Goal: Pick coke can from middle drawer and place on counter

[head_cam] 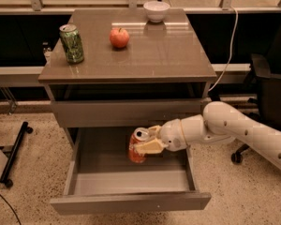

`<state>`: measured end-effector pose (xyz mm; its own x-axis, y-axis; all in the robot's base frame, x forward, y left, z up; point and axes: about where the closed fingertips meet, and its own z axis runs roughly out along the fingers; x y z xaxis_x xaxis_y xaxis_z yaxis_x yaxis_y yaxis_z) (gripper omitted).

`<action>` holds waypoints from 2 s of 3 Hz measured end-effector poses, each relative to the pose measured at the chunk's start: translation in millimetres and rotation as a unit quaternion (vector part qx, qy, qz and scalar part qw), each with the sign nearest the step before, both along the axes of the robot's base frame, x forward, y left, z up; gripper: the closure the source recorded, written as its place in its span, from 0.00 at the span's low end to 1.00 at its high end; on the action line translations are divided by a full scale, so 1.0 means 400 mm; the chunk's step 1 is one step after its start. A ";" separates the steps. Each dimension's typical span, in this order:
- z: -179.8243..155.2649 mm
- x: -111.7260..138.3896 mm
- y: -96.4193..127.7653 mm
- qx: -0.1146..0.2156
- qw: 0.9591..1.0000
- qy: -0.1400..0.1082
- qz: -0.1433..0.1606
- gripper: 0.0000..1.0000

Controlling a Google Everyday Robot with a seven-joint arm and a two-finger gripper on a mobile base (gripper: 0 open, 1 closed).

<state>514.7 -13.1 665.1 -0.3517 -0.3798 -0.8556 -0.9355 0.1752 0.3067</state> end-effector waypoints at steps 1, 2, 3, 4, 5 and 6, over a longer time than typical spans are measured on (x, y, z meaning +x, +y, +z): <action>0.117 0.032 -0.033 -0.027 0.999 -0.022 -0.021 1.00; 0.301 0.072 -0.049 -0.078 0.995 -0.049 -0.046 1.00; 0.442 0.088 -0.044 -0.113 0.989 -0.072 -0.056 1.00; 0.595 0.141 -0.050 -0.126 0.984 -0.099 -0.083 1.00; 0.623 0.152 -0.048 -0.122 0.983 -0.106 -0.088 1.00; 0.598 0.153 -0.046 -0.115 0.984 -0.093 -0.102 1.00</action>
Offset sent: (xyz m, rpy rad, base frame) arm 0.0414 -0.0323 0.1737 -0.2279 -0.1336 -0.1440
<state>575.8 -31.5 904.3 -0.2859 -0.5079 -0.8126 -0.9100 0.4097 0.0641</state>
